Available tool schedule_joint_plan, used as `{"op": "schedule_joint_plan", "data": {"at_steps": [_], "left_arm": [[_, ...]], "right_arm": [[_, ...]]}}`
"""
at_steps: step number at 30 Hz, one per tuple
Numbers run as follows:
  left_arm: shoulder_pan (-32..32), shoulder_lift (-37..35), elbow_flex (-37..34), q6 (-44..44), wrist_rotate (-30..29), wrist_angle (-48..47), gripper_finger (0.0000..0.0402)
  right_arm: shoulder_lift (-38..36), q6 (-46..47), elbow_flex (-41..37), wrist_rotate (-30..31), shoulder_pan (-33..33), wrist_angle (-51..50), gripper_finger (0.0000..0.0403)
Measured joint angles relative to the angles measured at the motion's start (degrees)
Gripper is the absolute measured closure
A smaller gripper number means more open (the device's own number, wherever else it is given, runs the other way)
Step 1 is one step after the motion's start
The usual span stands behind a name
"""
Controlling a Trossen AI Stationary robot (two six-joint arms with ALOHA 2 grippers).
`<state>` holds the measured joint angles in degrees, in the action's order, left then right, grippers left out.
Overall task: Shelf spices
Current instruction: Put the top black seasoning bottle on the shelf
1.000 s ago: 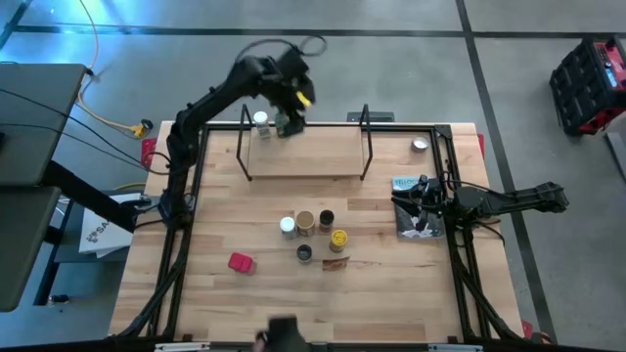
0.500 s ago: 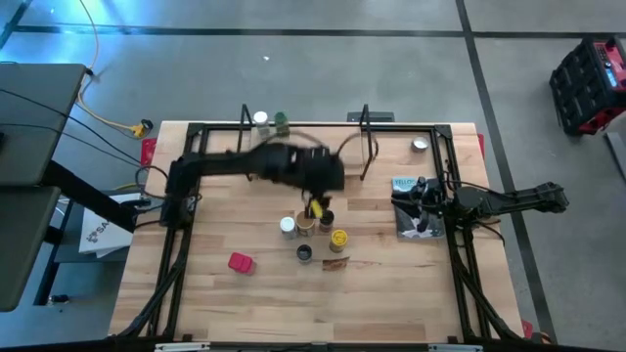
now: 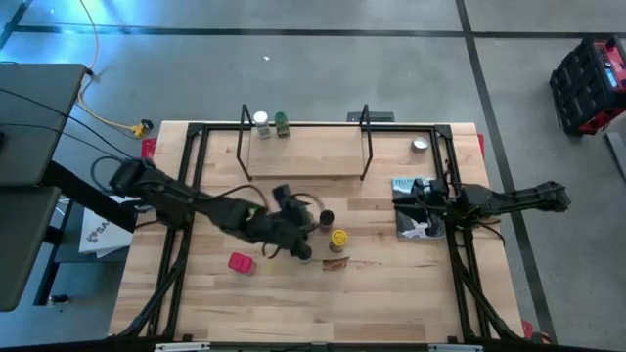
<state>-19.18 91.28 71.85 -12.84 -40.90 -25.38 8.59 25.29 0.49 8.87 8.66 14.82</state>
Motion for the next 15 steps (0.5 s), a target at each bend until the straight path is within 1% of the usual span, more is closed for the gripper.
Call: {"op": "schedule_joint_plan", "data": {"at_steps": [3, 6, 10, 15], "left_arm": [[-1.80, -2.99, -6.33, -3.80, -6.09, 4.86, 0.0154], [-2.92, -4.63, -9.85, -7.11, -10.33, 5.78, 0.0154], [-4.03, -6.64, -11.12, -8.09, -14.74, 5.43, 0.0154], [-5.15, -8.61, -11.14, -7.91, -17.48, 4.31, 0.0154]], "right_arm": [[4.38, -3.32, 0.03, 0.78, -0.01, 5.25, 0.0298], [11.41, -5.99, 1.69, 2.39, -0.02, 7.73, 0.0297], [23.36, -10.84, 7.33, 3.09, -0.02, 10.02, 0.0288], [38.97, -18.10, 16.10, 3.11, -0.09, 9.18, 0.0247]]}}
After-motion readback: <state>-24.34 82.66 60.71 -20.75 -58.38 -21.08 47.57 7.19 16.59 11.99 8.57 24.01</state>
